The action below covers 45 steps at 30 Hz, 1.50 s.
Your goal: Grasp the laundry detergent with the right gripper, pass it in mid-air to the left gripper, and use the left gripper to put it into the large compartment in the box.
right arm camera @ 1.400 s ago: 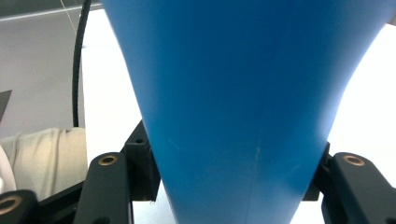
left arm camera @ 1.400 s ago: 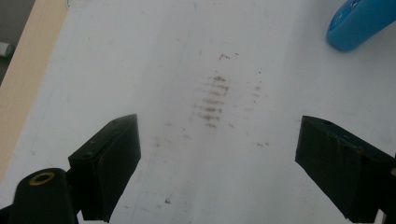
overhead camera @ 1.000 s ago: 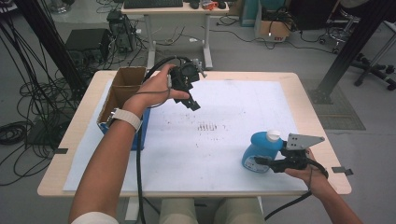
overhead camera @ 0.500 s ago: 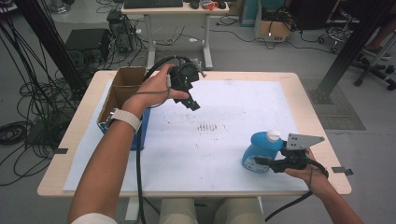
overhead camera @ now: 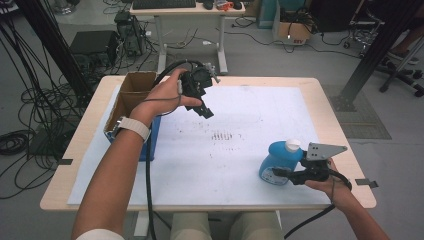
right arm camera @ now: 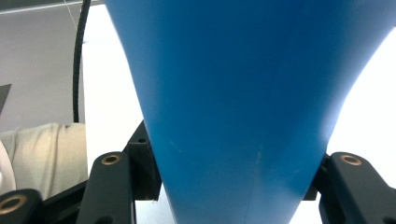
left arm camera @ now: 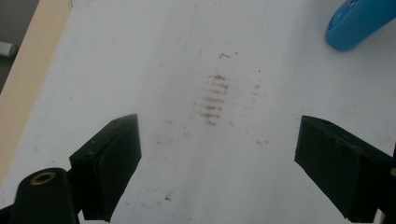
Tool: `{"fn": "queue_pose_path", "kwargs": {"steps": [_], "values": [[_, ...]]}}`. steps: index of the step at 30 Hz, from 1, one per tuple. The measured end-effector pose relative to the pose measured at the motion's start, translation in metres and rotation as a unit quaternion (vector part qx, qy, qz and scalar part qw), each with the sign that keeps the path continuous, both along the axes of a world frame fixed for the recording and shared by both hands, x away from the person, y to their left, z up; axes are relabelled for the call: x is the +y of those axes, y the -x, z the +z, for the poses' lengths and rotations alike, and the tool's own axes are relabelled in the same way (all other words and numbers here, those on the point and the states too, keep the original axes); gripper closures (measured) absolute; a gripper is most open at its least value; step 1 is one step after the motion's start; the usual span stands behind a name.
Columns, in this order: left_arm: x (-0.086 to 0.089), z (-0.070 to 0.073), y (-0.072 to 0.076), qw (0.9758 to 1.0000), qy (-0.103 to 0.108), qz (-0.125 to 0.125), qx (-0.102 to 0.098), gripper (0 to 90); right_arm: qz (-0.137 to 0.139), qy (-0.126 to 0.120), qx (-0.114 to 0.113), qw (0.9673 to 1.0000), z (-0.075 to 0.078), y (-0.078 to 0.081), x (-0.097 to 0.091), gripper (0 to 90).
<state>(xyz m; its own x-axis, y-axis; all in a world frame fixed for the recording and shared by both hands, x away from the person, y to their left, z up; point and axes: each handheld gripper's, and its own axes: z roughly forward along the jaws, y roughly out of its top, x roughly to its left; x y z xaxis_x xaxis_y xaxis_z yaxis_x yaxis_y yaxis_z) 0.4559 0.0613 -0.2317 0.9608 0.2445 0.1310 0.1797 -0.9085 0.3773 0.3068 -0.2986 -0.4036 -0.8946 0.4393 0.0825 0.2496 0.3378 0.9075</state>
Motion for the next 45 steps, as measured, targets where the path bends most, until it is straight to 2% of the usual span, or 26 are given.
{"fn": "queue_pose_path", "kwargs": {"steps": [18,21,23,33,36,38,40,41,43,45], "values": [[0.0000,0.0009,0.0014,1.0000,-0.002,0.002,0.000,14.7,0.000,0.013,0.014,0.9998,0.0017,0.0006,-0.0012,42.3],[0.0003,0.0012,0.0017,1.0000,-0.003,0.003,0.001,14.7,0.004,0.016,0.008,0.9998,0.0020,-0.0007,-0.0012,42.3],[0.0004,0.0012,0.0017,1.0000,-0.003,0.004,0.001,14.7,0.005,0.009,0.007,0.9999,0.0014,-0.0008,-0.0007,42.3],[0.0006,0.0012,0.0017,1.0000,-0.002,0.005,0.000,14.6,0.005,0.016,0.008,0.9998,0.0020,-0.0009,-0.0013,42.1],[0.0004,0.0013,0.0021,1.0000,-0.002,0.005,0.000,14.7,0.010,0.013,-0.001,0.9999,0.0010,-0.0024,-0.0016,42.1],[0.0005,0.0013,0.0021,1.0000,-0.002,0.005,0.001,14.7,0.006,0.016,0.006,0.9998,0.0018,-0.0014,-0.0014,42.1],[0.0003,0.0015,0.0018,1.0000,-0.003,0.004,-0.001,14.7,0.008,0.015,0.002,0.9999,0.0013,-0.0019,-0.0016,42.1],[0.0003,0.0014,0.0016,1.0000,-0.001,0.002,-0.001,14.7,0.013,0.011,-0.008,0.9998,0.0008,-0.0035,-0.0011,42.1],[0.0002,0.0010,0.0016,1.0000,-0.001,0.003,-0.001,14.6,0.011,0.011,-0.005,0.9999,0.0011,-0.0030,-0.0009,42.1],[0.0001,0.0011,0.0014,1.0000,-0.002,0.002,-0.002,14.6,0.015,0.011,-0.011,0.9998,0.0006,-0.0039,-0.0013,42.1]]}}
